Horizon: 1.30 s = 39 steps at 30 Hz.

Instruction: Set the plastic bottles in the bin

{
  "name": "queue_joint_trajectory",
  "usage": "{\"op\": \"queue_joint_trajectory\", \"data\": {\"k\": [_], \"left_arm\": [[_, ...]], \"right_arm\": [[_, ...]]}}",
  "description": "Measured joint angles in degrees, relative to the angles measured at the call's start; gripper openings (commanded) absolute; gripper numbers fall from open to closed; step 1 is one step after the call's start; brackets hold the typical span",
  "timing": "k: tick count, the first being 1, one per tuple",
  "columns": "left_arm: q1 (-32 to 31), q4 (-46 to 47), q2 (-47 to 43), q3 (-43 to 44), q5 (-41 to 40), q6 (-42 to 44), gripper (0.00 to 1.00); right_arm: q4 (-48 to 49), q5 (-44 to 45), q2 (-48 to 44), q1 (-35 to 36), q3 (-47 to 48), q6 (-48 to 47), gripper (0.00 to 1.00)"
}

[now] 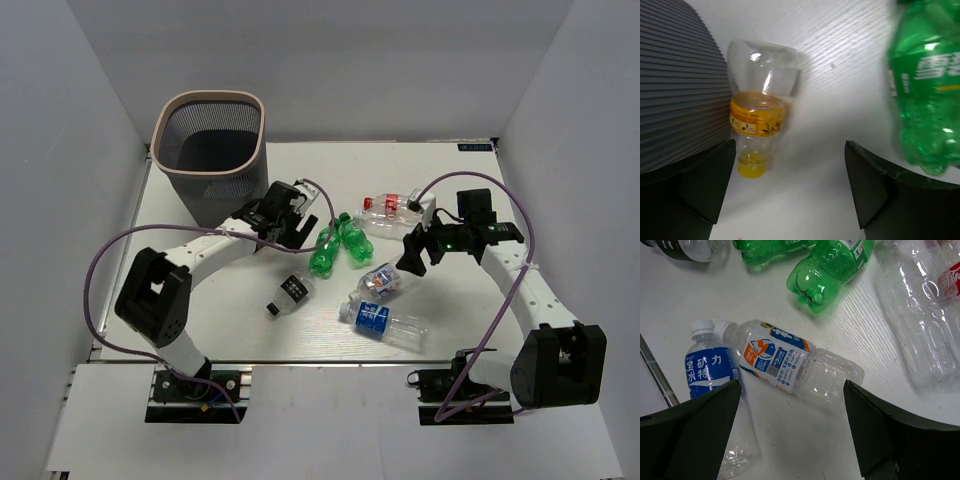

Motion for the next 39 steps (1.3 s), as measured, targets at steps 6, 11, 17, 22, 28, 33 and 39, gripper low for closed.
{"op": "queue_joint_trajectory", "data": {"k": [6, 11, 17, 22, 28, 33, 39], "left_arm": [[-0.63, 1.03, 5.22, 2.49, -7.76, 1.70, 0.99], [-0.92, 2.01, 9.81, 4.57, -10.51, 2.78, 0.99], [-1.07, 3.21, 13.38, 4.59, -11.93, 4.09, 0.95], [-1.07, 4.55, 15.54, 4.44, -12.35, 4.46, 0.87], [-1.44, 5.51, 16.46, 4.31, -11.82, 4.81, 0.48], [-2.10, 5.88, 16.33, 4.42, -9.81, 5.03, 0.25], [-4.26, 2.75, 15.34, 9.42, -3.63, 4.04, 0.13]], "right_arm": [[0.35, 0.02, 0.00, 0.04, -0.87, -0.09, 0.89], [0.37, 0.00, 0.00, 0.04, -1.11, -0.20, 0.89], [0.37, -0.02, 0.00, 0.04, -1.14, -0.22, 0.89], [0.37, -0.15, 0.00, 0.04, -1.14, -0.24, 0.89], [0.39, -1.27, 0.00, 0.04, -1.64, -0.94, 0.87], [0.33, -2.47, 0.00, 0.04, -1.88, -2.32, 0.76], [-0.72, -4.48, 0.00, 0.24, -2.62, -5.33, 0.15]]}}
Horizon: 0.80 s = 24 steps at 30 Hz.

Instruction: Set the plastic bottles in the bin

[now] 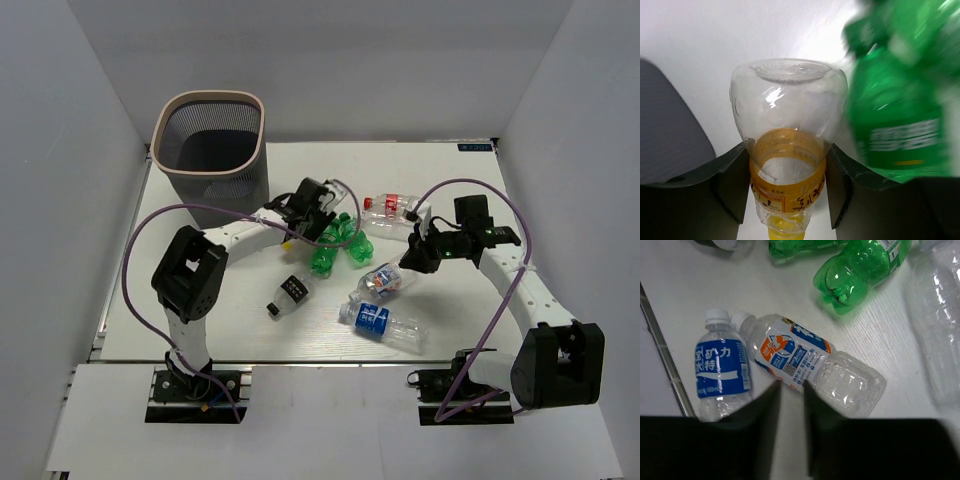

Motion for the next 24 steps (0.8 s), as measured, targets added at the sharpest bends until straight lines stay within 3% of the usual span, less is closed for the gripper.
{"op": "queue_joint_trajectory", "data": {"k": [1, 2, 7, 10, 18, 24], "left_arm": [[-0.33, -0.42, -0.44, 1.70, 0.79, -0.24, 0.11], [-0.68, -1.20, -0.85, 4.24, 1.49, -0.48, 0.10], [-1.62, -2.38, -3.34, 19.02, 3.41, -2.54, 0.08], [-1.53, -1.68, -6.12, 24.57, 3.82, -4.42, 0.08], [0.94, 4.09, -13.57, 29.09, 2.67, -10.69, 0.08], [4.42, 6.84, -15.87, 30.62, -5.66, -13.22, 0.08]], "right_arm": [[-0.24, -0.44, 0.00, 0.09, 0.00, -0.42, 0.05], [-0.42, -0.90, 0.00, 0.11, 0.00, -0.59, 0.00], [-0.24, -1.97, 0.00, 0.17, 0.00, -0.39, 0.00], [0.26, -1.92, 0.00, 0.17, -0.02, 0.46, 0.10], [2.78, -1.70, 0.00, 0.17, -0.33, 1.81, 0.14], [3.61, -1.16, 0.00, 0.22, -0.81, 2.75, 0.22]]}}
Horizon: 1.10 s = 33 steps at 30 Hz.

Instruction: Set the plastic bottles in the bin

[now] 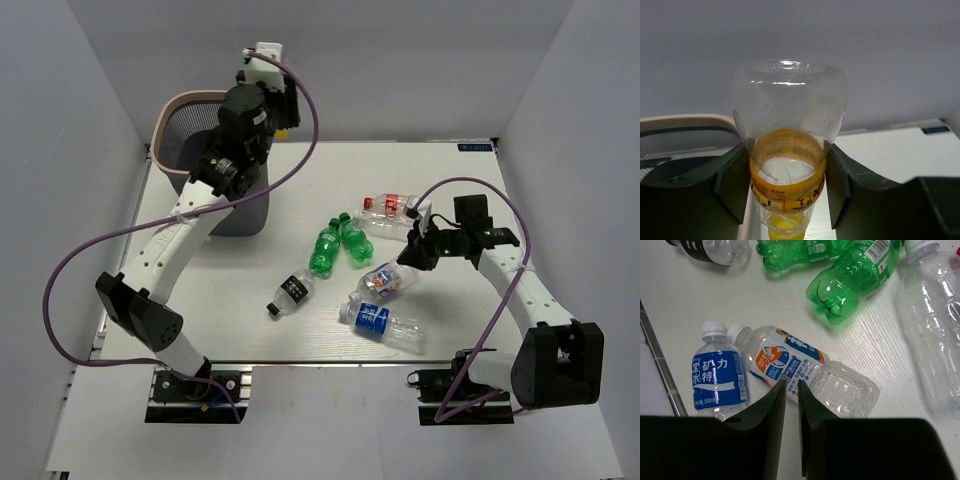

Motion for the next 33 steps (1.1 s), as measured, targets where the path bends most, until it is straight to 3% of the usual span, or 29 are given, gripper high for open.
{"op": "queue_joint_trajectory", "data": {"k": [6, 8, 10, 11, 12, 13, 21, 29, 33], "left_arm": [[7.52, -3.02, -0.85, -0.17, -8.02, -2.34, 0.12], [10.21, -4.35, -0.92, -0.90, -9.53, -3.15, 0.28], [12.48, -5.88, -0.94, -1.57, -10.40, -3.78, 0.55], [13.38, -6.73, -0.94, -1.90, -10.62, -4.04, 0.69], [14.16, -7.69, -0.94, -2.05, -10.69, -4.26, 0.90], [14.62, -8.59, -0.92, -2.10, -10.67, -4.11, 0.98], [14.78, -10.97, -1.27, -2.19, -4.59, -1.38, 1.00], [12.61, -10.67, -11.54, -12.04, 23.89, 0.98, 1.00], [10.58, -12.50, -15.17, -16.41, 34.51, 0.94, 1.00]], "right_arm": [[2.49, 2.21, 0.63, 1.31, 0.04, 1.92, 0.36], [2.84, 3.10, 1.75, 2.19, 0.15, 2.82, 0.49], [3.06, 4.17, 2.99, 3.41, 0.37, 3.28, 0.64], [3.08, 4.74, 3.58, 4.02, 0.63, 3.76, 0.78], [3.02, 5.35, 4.17, 4.55, 1.07, 4.35, 0.80], [3.08, 6.05, 4.94, 5.14, 1.84, 4.50, 0.80], [3.17, 9.97, 12.07, 8.00, 10.54, 7.89, 0.81], [3.15, 15.43, 22.36, 12.81, 21.09, 15.13, 0.83], [3.48, 18.40, 25.07, 15.02, 22.08, 18.71, 0.83]]}}
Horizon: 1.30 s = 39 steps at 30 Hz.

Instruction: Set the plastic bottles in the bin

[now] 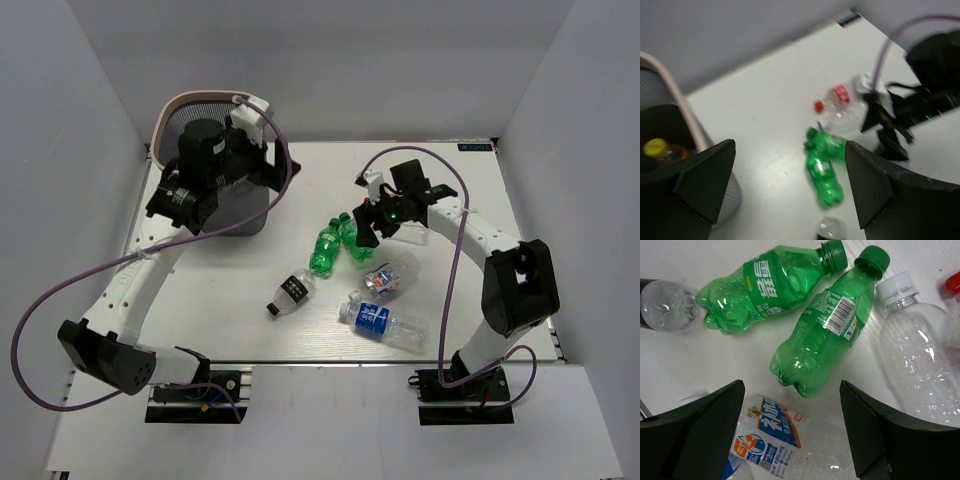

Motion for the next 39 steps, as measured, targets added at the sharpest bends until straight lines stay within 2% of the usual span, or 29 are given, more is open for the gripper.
{"op": "queue_joint_trajectory", "data": {"k": [7, 12, 19, 23, 26, 27, 28, 33, 36, 39], "left_arm": [[-4.81, -5.07, -2.71, -12.33, 6.49, -1.66, 1.00], [-9.55, -9.55, -2.64, -19.82, 6.25, -3.85, 1.00], [-14.45, -12.09, -2.73, -25.16, 3.04, -6.01, 1.00], [-17.09, -12.87, -2.32, -28.24, -0.48, -7.06, 1.00], [-19.15, -12.79, -1.03, -30.29, -3.28, -7.56, 1.00], [-19.82, -12.70, -0.37, -30.99, -4.33, -7.72, 1.00], [-20.33, -12.59, 0.37, -31.47, -5.16, -7.80, 1.00], [-22.80, -11.82, 4.44, -32.68, -10.19, -8.83, 1.00], [-23.82, -10.71, 5.25, -33.03, -12.70, -9.18, 1.00], [-24.61, -9.86, 5.57, -33.44, -15.28, -9.81, 1.00]], "right_arm": [[0.31, 5.62, 2.73, 2.36, 0.00, 4.59, 0.81], [1.60, 8.41, 5.60, 3.48, 0.02, 6.27, 0.81], [2.99, 10.60, 11.89, 4.74, 0.44, 7.91, 0.78], [3.54, 11.17, 13.22, 4.92, 0.44, 8.26, 0.67], [4.39, 10.84, 13.25, 4.92, 0.44, 8.20, 0.48], [4.63, 10.82, 13.25, 4.90, 0.44, 7.96, 0.37], [4.76, 10.62, 13.25, 4.81, 0.44, 7.67, 0.31], [3.39, 8.15, 12.24, 4.37, 0.74, 4.31, 0.11], [0.48, 6.23, 8.59, 3.93, 2.43, 1.01, 0.00], [-2.82, 3.61, 4.55, 3.54, 9.14, -2.21, 0.00]]}}
